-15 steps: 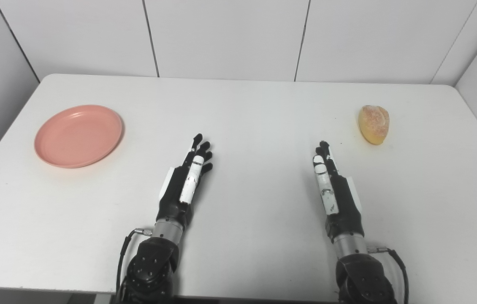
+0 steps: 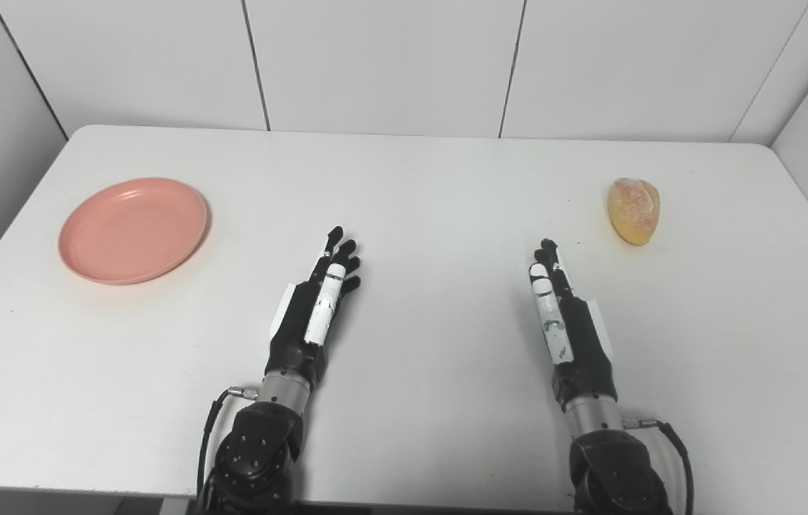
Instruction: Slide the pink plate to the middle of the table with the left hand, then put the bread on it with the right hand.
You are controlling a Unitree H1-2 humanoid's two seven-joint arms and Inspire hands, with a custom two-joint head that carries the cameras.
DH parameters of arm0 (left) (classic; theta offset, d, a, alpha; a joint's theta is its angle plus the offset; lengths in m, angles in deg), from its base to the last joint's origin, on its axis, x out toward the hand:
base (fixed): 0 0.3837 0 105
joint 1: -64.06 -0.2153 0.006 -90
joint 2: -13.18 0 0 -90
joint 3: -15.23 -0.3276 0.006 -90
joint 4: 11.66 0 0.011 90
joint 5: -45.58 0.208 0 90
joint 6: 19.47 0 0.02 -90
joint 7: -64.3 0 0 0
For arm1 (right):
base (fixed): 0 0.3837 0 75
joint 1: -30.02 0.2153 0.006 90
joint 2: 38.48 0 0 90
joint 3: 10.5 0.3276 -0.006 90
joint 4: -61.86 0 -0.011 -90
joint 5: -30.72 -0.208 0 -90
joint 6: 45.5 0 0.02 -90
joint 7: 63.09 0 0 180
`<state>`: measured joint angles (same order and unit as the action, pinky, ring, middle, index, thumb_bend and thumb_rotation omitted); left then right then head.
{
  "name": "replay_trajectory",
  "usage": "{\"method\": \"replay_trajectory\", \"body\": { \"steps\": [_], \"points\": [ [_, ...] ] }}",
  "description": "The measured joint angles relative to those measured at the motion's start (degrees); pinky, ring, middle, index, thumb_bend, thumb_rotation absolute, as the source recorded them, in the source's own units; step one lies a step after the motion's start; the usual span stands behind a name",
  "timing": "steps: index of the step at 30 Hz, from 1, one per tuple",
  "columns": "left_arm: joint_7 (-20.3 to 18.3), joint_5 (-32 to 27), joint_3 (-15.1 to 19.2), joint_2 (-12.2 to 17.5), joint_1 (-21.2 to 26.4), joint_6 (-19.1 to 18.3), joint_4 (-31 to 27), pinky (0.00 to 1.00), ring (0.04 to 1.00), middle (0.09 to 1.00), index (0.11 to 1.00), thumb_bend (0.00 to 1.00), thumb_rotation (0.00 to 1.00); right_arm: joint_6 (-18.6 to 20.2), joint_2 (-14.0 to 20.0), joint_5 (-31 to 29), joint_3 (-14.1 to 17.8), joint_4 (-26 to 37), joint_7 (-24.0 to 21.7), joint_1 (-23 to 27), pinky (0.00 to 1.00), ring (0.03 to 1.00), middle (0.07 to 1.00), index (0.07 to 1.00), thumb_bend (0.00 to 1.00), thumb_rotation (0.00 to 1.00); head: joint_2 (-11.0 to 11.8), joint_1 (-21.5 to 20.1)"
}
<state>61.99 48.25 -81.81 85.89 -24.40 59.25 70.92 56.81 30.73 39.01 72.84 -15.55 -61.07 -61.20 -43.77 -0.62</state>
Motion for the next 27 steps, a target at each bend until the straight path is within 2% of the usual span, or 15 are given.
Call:
{"method": "replay_trajectory", "body": {
  "steps": [14,17,22,26,27],
  "points": [
    [-0.04,-0.23,0.05,0.0,0.0,-0.01,0.01,0.93,0.944,0.966,0.978,0.37,1.0,0.0,-0.01,0.18,-0.01,-0.08,0.01,0.0,1.0,0.984,0.984,0.983,0.26,1.0,0.26,0.17],
    [-0.05,-0.25,0.05,0.0,0.0,0.06,0.12,0.93,0.944,0.966,0.977,0.37,1.0,-0.03,0.0,0.32,-0.03,-0.12,0.03,0.0,0.97,0.971,0.975,0.978,0.26,1.0,0.61,0.44],
    [0.0,-0.12,-0.09,-0.03,0.0,1.31,0.88,0.93,0.942,0.964,0.974,0.35,1.0,-1.2,0.63,0.69,-0.07,-1.56,0.04,0.0,0.96,0.963,0.97,0.974,0.25,1.0,2.89,5.78],
    [0.44,0.92,-0.57,-0.35,0.03,2.97,2.1,0.93,0.944,0.964,0.975,0.34,1.0,-2.45,1.89,0.12,0.15,-1.99,-0.15,-0.03,0.97,0.97,0.976,0.982,0.24,1.0,3.77,7.82],
    [0.73,1.17,-0.74,-0.54,0.03,3.21,2.28,0.93,0.944,0.964,0.975,0.34,1.0,-2.7,2.22,-0.63,0.35,-2.09,-0.32,-0.04,0.98,0.973,0.979,0.984,0.24,1.0,4.65,9.74]
  ]
}}
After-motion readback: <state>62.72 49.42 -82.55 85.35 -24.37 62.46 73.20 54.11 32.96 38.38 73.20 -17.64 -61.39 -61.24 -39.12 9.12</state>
